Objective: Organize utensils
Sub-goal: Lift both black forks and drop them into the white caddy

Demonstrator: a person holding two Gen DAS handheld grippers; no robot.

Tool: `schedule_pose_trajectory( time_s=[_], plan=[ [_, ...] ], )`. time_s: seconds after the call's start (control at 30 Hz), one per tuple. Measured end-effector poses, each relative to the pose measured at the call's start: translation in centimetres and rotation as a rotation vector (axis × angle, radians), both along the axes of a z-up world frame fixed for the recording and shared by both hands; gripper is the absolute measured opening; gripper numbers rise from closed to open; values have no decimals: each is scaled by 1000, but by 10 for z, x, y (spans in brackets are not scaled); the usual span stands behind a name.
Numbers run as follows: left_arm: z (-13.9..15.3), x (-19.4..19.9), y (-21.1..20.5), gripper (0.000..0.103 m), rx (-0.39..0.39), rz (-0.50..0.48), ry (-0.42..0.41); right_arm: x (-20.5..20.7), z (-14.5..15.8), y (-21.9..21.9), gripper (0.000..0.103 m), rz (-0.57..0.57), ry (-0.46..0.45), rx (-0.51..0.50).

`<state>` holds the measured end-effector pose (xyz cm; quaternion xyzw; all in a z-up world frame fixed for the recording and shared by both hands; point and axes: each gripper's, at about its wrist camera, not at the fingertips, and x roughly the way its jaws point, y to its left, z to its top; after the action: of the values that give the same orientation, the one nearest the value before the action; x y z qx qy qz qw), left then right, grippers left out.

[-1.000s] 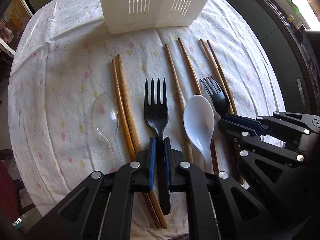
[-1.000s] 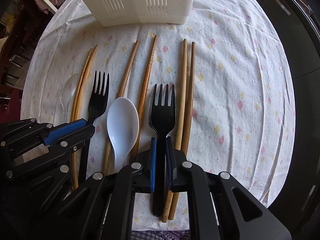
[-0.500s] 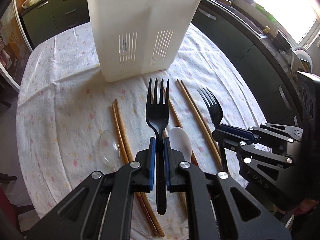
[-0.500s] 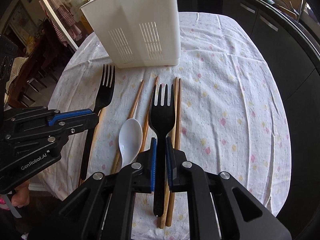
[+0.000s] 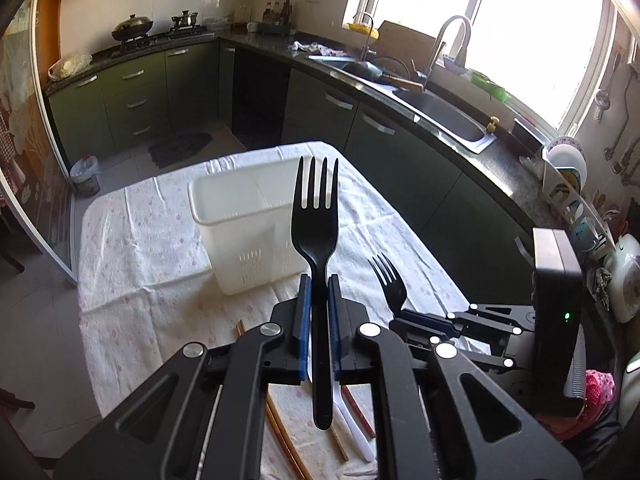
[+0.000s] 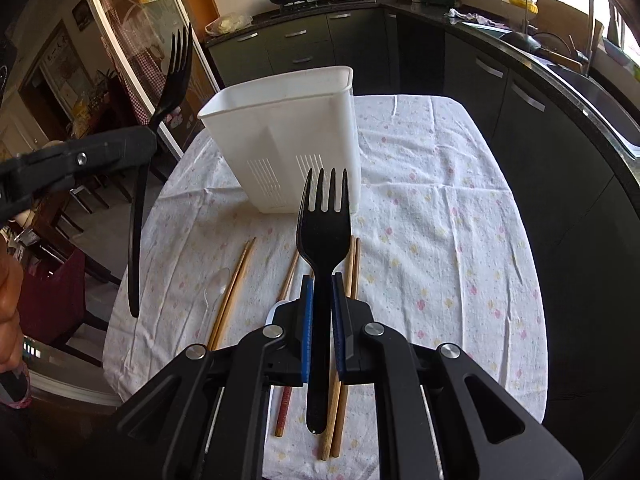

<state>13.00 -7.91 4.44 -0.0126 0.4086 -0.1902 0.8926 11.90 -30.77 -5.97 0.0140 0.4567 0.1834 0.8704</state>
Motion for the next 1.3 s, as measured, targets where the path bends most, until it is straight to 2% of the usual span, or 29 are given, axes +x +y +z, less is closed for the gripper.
schedule_pose_trajectory(
  time_s=[0.13,0.23,0.3,0.4,0.47,0.6,0.77,1.0,1.03,1.2,1.3],
  plan=[
    [35,22,11,8,-38,59,-136,0,22,-6,10,-20,-53,31],
    [49,41,18,8,-81,108,-273,1,36,-7,10,-28,-98,50],
    [48,52,23,8,-129,122,-361,-2,43,-5,10,-28,-123,61],
    [37,68,23,8,-112,171,-492,-2,52,-1,10,-29,-159,70],
    [26,77,23,8,-93,213,-543,1,57,1,10,-31,-179,75],
    [0,93,18,8,-89,234,-500,8,69,0,10,-45,-222,98],
    [-35,89,10,8,-15,219,-447,26,90,-3,10,-84,-302,136],
    [-58,90,11,10,15,211,-388,64,121,13,10,-132,-459,192],
    [-59,90,13,11,13,211,-383,71,123,16,10,-135,-479,201],
    [-57,80,23,35,-11,226,-389,113,123,33,10,-187,-562,173],
    [-53,74,32,37,-24,228,-384,135,106,38,10,-197,-533,175]
  ],
)
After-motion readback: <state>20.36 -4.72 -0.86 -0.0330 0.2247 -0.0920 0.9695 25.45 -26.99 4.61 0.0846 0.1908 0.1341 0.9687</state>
